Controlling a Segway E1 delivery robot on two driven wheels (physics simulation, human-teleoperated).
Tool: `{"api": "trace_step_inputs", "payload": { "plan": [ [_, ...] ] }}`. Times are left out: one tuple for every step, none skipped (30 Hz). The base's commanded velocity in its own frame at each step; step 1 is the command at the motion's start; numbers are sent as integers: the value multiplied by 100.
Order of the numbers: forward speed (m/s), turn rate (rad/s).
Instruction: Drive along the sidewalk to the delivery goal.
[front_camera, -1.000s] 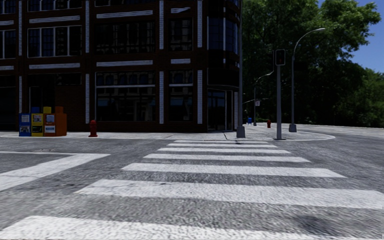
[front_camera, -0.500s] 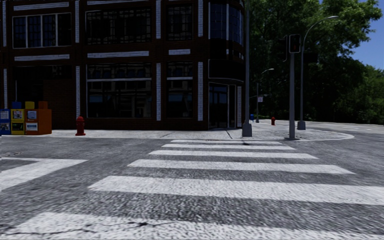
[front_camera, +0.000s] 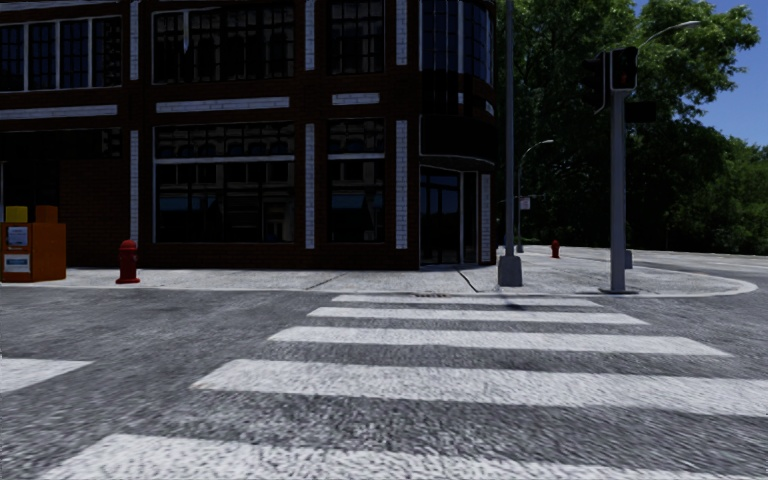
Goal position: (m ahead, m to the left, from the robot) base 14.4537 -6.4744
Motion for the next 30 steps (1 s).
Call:
{"api": "trace_step_inputs", "payload": {
  "plan": [
    [200,0],
    [200,0],
    [200,0],
    [200,0],
    [200,0],
    [200,0],
    [200,0],
    [200,0],
    [200,0],
    [200,0],
    [200,0],
    [200,0],
    [200,0],
    [200,0],
    [200,0],
    [200,0],
    [200,0],
    [200,-36],
    [200,-89],
    [200,-89],
    [200,-98],
    [200,-100],
    [200,-100],
    [200,-57],
    [200,-5],
    [200,-5],
    [200,0],
    [200,0],
    [200,0],
    [200,0]
  ]
}}
